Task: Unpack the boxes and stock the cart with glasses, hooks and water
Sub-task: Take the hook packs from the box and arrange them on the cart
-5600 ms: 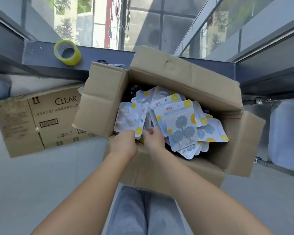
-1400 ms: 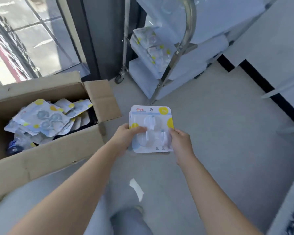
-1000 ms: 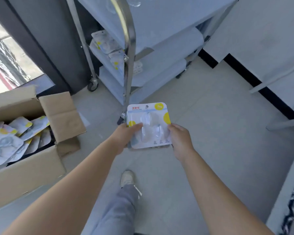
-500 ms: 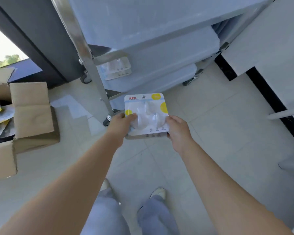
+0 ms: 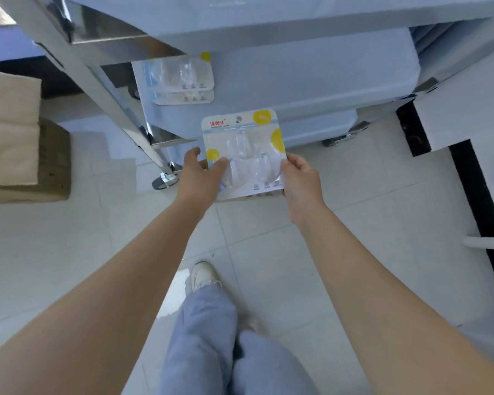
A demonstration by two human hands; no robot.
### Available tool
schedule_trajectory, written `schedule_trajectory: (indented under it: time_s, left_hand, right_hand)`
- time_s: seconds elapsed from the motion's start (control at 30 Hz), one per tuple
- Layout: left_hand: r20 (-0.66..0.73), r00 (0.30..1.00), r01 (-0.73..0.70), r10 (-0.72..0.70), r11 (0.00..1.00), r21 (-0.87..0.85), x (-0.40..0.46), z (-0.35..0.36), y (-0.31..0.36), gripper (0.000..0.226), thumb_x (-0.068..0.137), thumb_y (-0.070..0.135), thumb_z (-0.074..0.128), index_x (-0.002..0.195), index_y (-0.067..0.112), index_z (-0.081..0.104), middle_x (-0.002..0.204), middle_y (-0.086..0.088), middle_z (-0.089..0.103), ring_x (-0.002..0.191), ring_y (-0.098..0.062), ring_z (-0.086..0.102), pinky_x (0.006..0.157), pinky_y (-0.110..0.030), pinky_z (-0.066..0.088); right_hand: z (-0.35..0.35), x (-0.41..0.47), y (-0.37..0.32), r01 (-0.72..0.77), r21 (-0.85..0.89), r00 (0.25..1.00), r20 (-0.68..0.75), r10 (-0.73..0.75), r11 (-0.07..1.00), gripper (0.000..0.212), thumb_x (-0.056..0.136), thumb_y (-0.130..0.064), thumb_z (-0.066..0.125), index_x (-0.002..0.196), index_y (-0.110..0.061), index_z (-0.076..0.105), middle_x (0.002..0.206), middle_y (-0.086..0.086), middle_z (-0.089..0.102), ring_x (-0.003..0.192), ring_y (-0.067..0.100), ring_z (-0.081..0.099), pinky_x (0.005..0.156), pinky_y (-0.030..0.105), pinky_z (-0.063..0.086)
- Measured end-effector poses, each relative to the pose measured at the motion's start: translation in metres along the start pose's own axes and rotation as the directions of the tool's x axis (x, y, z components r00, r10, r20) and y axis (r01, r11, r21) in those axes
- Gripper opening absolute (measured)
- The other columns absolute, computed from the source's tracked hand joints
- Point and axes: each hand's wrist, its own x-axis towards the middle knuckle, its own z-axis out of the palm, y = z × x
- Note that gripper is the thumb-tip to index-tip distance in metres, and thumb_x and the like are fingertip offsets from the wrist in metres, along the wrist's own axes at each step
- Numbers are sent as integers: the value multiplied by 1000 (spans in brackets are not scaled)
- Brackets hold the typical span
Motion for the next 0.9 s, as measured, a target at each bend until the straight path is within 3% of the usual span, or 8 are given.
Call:
schedule_trajectory:
  time_s: [0.2, 0.3, 0.47, 0.53, 0.7, 0.77, 0.83, 0.9]
  left_hand:
    - [-89, 985, -140, 146, 988, 72, 37, 28, 13, 47, 93, 29, 55, 136, 22, 38, 109, -7, 61, 94, -19, 59, 74, -26, 47]
    - [-113, 957, -255, 266, 961, 104, 62, 45, 23, 38, 93, 27, 54, 130, 24, 46, 106, -9, 66, 97, -23, 62, 87, -34, 50]
    - [-156, 882, -394, 444, 879, 269, 103, 80, 38, 4, 96, 24, 45, 97, 26, 49, 95, -6, 60, 91, -25, 53, 63, -23, 33]
    - [-158, 857, -415, 490, 840, 350, 119, 90, 46, 18, 98, 22, 41, 82, 31, 42, 83, -2, 51, 85, -24, 46, 61, -24, 26]
    - [-169, 815, -483, 554, 811, 331, 162, 98, 71, 35, 97, 17, 39, 130, 16, 53, 103, -7, 57, 88, -29, 54, 57, -18, 40]
    - [-159, 794, -524, 586, 794, 309, 176, 96, 79, 24, 96, 15, 40, 104, 9, 61, 92, -9, 58, 79, -27, 53, 57, -21, 40]
    - [-162, 795, -535, 584, 802, 264, 186, 93, 89, 25, 97, 21, 41, 74, 16, 50, 86, -5, 55, 77, -21, 51, 69, -24, 47]
    - [-146, 800, -547, 582, 807, 221, 191, 87, 96, 30, 99, 26, 41, 69, 21, 43, 79, 1, 52, 68, -13, 50, 59, -8, 45]
  right_hand:
    - [1, 54, -13, 119, -54, 993, 7, -118, 991, 15, 91, -6, 49, 83, -17, 54, 69, -7, 52, 58, 4, 44, 45, 6, 35]
    - [1, 93, -25, 180, -87, 983, 45, -176, 980, 11, 90, -9, 50, 86, -17, 55, 71, -9, 52, 60, 4, 45, 47, 7, 36]
    - [3, 157, -38, 430, -194, 903, 63, -426, 882, 13, 93, -14, 46, 84, -14, 56, 68, -8, 51, 65, 11, 46, 59, 21, 39]
    - [5, 177, -45, 502, -205, 864, 61, -500, 840, 15, 93, -14, 46, 82, -14, 56, 66, -8, 51, 64, 12, 47, 62, 24, 39]
    - [14, 220, -69, 627, -193, 777, 83, -624, 755, 16, 92, -12, 46, 79, -13, 56, 61, -7, 47, 53, 6, 42, 47, 18, 35]
    - [23, 232, -79, 650, -175, 759, 109, -641, 740, 15, 92, -12, 46, 81, -12, 56, 61, -5, 46, 52, 8, 41, 43, 18, 33]
    - [32, 242, -87, 661, -153, 750, 130, -648, 735, 14, 91, -12, 46, 80, -12, 55, 61, -4, 45, 52, 11, 39, 43, 19, 32]
    - [42, 250, -93, 667, -121, 745, 148, -651, 735, 14, 89, -10, 45, 79, -12, 55, 62, -2, 44, 54, 14, 39, 51, 20, 36]
